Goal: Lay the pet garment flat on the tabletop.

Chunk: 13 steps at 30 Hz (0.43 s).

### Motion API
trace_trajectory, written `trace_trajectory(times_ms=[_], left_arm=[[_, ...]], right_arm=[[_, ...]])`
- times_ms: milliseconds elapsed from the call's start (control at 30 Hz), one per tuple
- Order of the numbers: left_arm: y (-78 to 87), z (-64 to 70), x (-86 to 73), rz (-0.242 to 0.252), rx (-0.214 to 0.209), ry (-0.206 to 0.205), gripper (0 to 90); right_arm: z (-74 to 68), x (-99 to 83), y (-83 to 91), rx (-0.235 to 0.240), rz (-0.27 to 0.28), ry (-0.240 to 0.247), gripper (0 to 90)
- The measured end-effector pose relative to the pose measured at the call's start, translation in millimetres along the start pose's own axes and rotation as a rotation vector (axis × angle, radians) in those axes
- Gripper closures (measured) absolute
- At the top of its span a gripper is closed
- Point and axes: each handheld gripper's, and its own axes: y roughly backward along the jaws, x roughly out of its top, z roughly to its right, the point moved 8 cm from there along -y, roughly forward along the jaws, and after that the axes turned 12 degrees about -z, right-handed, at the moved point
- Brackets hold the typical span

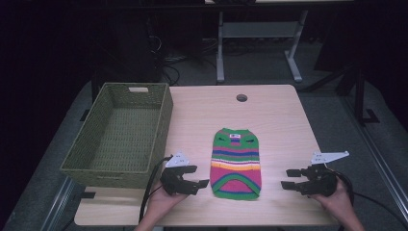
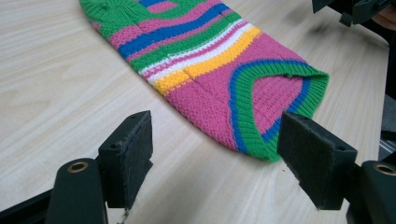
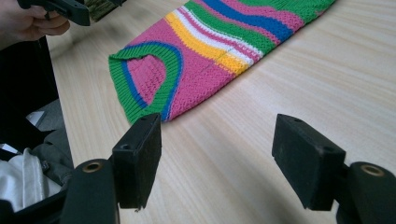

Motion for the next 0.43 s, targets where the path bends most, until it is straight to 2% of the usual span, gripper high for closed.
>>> trace_trajectory(times_ms=[133,433], left_arm=[[2.9,6.1,-5.3,0.000,-0.004,-0.017,26.0],[12.8,19.1,-18.2,0.013,-0.002,-0.032,25.4]], right_arm=[[-5.1,-6.3,0.6,-0.010,-0.003,0.005,32.0],[-13.9,-27.1,12.4,-0.020,0.065,-0.022,32.0]])
